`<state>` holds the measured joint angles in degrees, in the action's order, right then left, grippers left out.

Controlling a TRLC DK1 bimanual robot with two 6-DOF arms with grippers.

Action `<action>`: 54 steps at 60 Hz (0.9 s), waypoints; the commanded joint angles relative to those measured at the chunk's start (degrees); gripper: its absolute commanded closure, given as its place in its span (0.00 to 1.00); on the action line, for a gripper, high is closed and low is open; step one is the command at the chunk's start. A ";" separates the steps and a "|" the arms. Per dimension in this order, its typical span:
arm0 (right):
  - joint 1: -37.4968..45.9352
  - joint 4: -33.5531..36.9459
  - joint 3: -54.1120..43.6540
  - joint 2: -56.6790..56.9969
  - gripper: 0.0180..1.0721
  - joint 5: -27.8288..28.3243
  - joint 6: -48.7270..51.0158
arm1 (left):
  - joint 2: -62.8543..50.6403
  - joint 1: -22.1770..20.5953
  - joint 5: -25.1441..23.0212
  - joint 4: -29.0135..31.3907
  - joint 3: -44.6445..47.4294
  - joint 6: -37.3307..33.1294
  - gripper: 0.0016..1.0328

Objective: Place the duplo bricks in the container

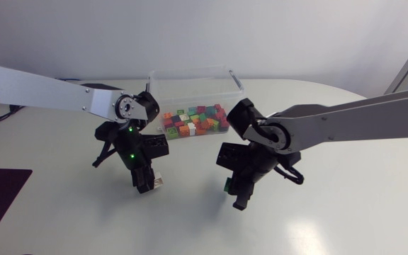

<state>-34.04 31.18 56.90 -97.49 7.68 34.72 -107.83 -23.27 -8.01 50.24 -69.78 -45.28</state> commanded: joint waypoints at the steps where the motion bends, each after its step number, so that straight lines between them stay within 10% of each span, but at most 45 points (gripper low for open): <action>1: -0.41 1.78 -1.71 2.83 0.77 -0.30 -0.27 | -2.47 0.15 0.98 -0.58 1.31 -1.22 0.67; 13: 0.12 6.44 -1.01 9.87 0.77 -0.83 -0.62 | -2.74 -0.11 1.86 -1.11 1.40 -1.04 0.37; 16: 0.38 7.84 -0.04 11.71 0.77 -1.00 -0.53 | -2.38 -0.38 1.86 -1.11 1.49 -0.95 0.15; 25: 1.08 11.80 3.48 15.75 0.77 -1.35 -0.53 | -2.21 -1.08 1.86 -1.72 1.14 0.28 0.14; 40: 1.35 16.28 8.66 21.12 0.77 -1.79 -1.15 | -3.88 -2.40 1.77 -4.27 -0.53 2.39 0.20; 54: 2.31 18.57 15.61 23.49 0.77 -1.97 -2.29 | -6.60 -2.66 1.86 -6.82 -1.33 4.93 0.67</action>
<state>-32.40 48.58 69.52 -74.89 5.98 33.21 -112.22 -25.58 -5.98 43.81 -70.22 -41.74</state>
